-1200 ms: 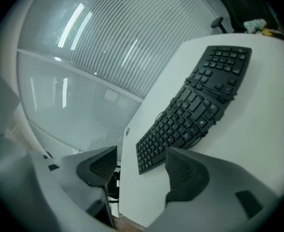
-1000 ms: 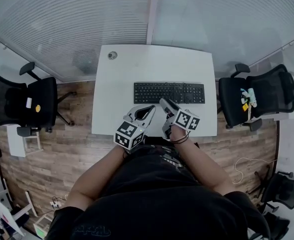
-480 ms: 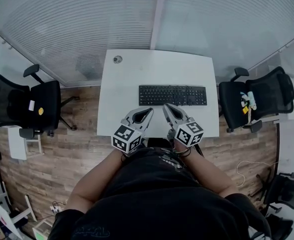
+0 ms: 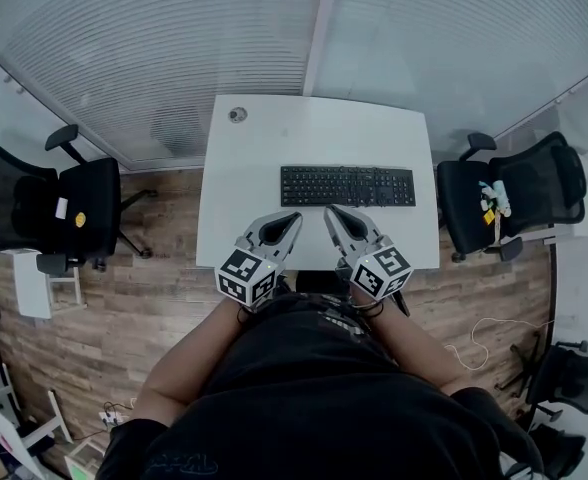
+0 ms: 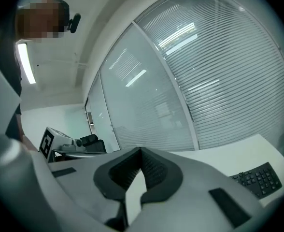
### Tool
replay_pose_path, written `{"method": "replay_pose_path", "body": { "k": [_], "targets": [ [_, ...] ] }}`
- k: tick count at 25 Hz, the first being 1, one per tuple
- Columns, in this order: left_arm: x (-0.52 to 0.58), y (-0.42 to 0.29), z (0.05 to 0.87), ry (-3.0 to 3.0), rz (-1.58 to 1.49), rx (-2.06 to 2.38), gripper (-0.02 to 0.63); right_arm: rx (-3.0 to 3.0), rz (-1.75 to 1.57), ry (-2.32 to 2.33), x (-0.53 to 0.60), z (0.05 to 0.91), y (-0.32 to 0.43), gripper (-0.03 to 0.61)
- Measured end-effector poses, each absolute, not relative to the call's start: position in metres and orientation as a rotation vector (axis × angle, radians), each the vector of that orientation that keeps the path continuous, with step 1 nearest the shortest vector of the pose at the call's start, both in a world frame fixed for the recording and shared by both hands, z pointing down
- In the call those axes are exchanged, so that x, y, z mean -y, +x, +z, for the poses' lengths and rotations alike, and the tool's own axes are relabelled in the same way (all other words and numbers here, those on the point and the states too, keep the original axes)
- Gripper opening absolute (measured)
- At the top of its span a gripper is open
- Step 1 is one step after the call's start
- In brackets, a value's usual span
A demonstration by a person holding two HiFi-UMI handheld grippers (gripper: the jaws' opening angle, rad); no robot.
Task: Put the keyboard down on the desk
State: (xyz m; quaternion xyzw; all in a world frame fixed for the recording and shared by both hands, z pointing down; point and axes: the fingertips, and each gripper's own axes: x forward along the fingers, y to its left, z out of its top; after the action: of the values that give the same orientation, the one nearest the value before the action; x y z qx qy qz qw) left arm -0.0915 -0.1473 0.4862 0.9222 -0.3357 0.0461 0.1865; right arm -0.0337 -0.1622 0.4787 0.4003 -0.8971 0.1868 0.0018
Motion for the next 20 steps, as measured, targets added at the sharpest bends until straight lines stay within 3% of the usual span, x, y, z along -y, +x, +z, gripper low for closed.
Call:
{"method": "replay_pose_path", "body": {
  "k": [20],
  "targets": [
    [0.124,-0.078,0.440,2.697,0.062,1.014,0.015,2.857,0.412,1.143,0.120,0.433,0.012,0.022]
  ]
}}
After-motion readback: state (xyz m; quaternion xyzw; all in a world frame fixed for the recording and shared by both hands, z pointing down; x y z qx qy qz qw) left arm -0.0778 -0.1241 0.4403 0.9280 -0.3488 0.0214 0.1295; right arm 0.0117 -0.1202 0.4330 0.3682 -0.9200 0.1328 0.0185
